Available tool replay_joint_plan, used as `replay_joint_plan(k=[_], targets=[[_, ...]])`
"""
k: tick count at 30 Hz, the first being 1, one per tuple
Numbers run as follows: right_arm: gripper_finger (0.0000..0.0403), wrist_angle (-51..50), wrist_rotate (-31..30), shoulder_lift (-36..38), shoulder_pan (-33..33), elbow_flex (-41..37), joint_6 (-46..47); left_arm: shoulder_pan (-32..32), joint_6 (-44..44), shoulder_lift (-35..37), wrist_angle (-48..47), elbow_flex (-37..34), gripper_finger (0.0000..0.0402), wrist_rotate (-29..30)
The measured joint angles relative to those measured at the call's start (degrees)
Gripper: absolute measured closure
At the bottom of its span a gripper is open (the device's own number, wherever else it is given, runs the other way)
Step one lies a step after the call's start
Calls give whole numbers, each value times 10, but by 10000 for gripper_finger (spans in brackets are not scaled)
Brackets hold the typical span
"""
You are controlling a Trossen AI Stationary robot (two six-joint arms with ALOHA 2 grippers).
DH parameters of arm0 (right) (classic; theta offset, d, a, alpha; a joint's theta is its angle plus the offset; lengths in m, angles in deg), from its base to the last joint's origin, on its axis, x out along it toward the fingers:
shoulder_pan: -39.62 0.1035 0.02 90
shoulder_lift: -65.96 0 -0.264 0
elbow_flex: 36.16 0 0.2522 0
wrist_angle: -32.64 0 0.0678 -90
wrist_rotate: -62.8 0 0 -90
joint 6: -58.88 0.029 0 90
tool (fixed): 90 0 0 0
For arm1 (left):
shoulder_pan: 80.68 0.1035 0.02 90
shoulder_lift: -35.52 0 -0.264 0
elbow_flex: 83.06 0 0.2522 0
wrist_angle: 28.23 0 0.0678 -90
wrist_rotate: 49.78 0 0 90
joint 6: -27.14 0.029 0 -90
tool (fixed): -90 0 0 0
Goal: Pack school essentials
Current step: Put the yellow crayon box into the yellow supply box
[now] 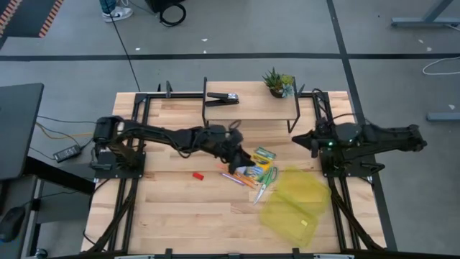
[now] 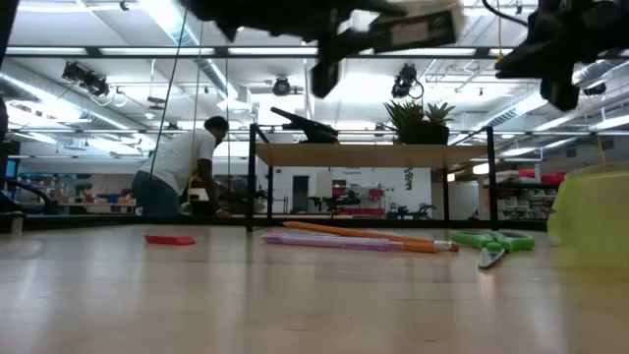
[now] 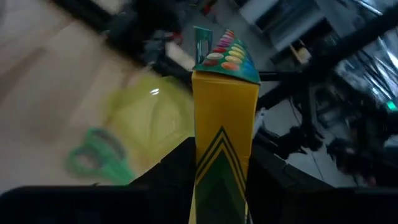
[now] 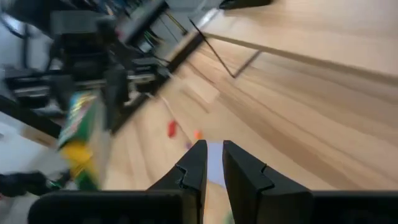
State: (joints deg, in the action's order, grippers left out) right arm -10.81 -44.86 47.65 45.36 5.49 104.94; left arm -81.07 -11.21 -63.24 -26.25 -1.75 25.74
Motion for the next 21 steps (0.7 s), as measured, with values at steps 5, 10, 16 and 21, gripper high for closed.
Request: replay_joint_plan(k=[5,10,16,21], targets=[[346,-153,-7,-63,0,129,11,-10,30,-88,-31,112,277,-56],[346,-248,-7,-125,0,215,24,-17,38,-168,-53,217,282,-112],[346,-318,-9,-172,0,288,-1,-38,89,-242,-133,327,281,-144],[346,-389,-35,-192,0,352,0,-54,106,-300,-202,408,280,-156]])
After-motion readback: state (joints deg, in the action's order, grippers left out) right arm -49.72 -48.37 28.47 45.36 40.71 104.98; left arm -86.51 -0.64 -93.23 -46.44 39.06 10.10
